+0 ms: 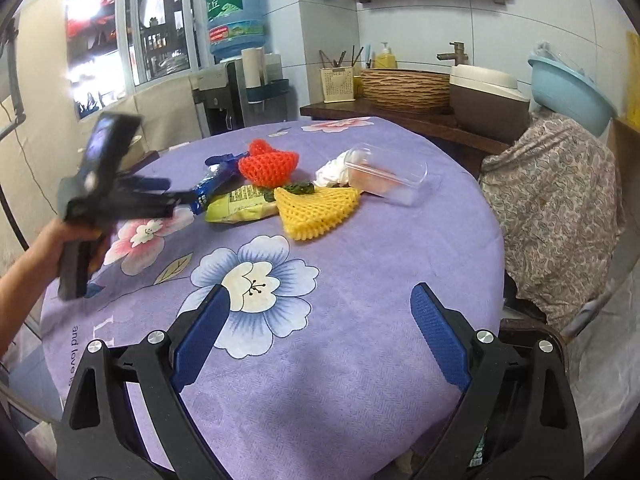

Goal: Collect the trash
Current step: 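Move both tools back over the table toward the remaining trash, then grasp the blue wrapper with the left tool while the right tool grasps the clear plastic box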

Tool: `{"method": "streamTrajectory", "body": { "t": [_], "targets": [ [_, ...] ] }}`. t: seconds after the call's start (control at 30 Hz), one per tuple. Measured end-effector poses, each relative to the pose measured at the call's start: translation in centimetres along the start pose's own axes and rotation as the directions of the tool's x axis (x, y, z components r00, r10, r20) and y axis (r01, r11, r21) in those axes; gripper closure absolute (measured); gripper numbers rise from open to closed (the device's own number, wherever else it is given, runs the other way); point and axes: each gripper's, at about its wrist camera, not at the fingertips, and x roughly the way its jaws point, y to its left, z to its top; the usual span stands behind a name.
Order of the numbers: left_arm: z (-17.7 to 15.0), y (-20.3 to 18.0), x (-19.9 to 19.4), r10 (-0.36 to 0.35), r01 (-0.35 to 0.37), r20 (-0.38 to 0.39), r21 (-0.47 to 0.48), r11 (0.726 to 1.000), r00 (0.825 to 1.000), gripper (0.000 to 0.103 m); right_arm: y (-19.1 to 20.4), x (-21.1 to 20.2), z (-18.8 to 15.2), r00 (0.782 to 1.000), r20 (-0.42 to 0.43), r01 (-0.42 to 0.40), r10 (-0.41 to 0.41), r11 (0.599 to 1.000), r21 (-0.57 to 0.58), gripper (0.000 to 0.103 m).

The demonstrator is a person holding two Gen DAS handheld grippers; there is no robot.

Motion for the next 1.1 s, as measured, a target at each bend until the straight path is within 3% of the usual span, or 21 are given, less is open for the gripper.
{"method": "streamTrajectory", "body": {
  "t": [0.07, 0.2, 0.3, 0.37, 0.47, 0.6, 0.73, 0.93, 1.1],
  "targets": [
    [1.5, 0.1, 1.3, -0.03, 0.029, -0.011, -0.031, 0.999, 0.999, 0.042, 0.1, 0.2, 0.0, 1.0, -0.009, 0.006, -0.006, 1.0, -0.006, 0.012],
    [2.6, -1.3, 2.8, 0.015, -0.014, -0.027, 0.003, 1.0, 1.0, 0.052, 0.2, 0.5, 0.0, 0.999, -0.026, 0.019, -0.02, 1.0, -0.014, 0.012],
    [2.6, -1.4, 3.6, 0.054, -0.053, -0.041, 0.006, 0.999, 0.998, 0.065, 0.1, 0.7, 0.1, 0.999, -0.035, 0.03, -0.031, 0.999, -0.021, 0.012],
    [2.3, -0.6, 4.2, 0.058, -0.06, -0.062, -0.024, 0.998, 0.996, 0.082, 0.0, 0.9, 0.2, 0.999, -0.039, 0.034, -0.035, 0.999, -0.023, 0.012],
    [1.8, 1.1, 3.7, 0.027, -0.032, -0.048, -0.102, 0.994, 0.998, 0.09, -0.1, 1.3, 0.6, 0.998, -0.039, 0.04, -0.041, 0.999, -0.037, 0.012],
    [1.3, 1.6, 1.9, 0.016, -0.017, -0.012, -0.114, 0.993, 1.0, 0.093, -0.1, 2.5, 1.4, 0.998, -0.027, 0.053, -0.056, 0.994, -0.094, 0.016],
    [0.1, 1.2, -0.4, -0.005, 0.008, 0.028, -0.097, 0.995, 1.0, 0.093, 0.0, 5.0, 3.1, 0.995, -0.037, 0.088, -0.097, 0.978, -0.189, 0.028],
    [-2.4, 1.4, -4.5, -0.066, 0.074, 0.079, -0.106, 0.992, 0.995, 0.093, -0.2, 9.9, 7.1, 0.975, -0.04, 0.189, -0.219, 0.909, -0.372, 0.039],
    [-4.1, 1.2, -7.2, -0.068, 0.077, 0.11, -0.079, 0.994, 0.992, 0.093, -0.1, 14.1, 8.8, 0.943, -0.034, 0.256, -0.331, 0.787, -0.562, 0.039]
  ]
}}
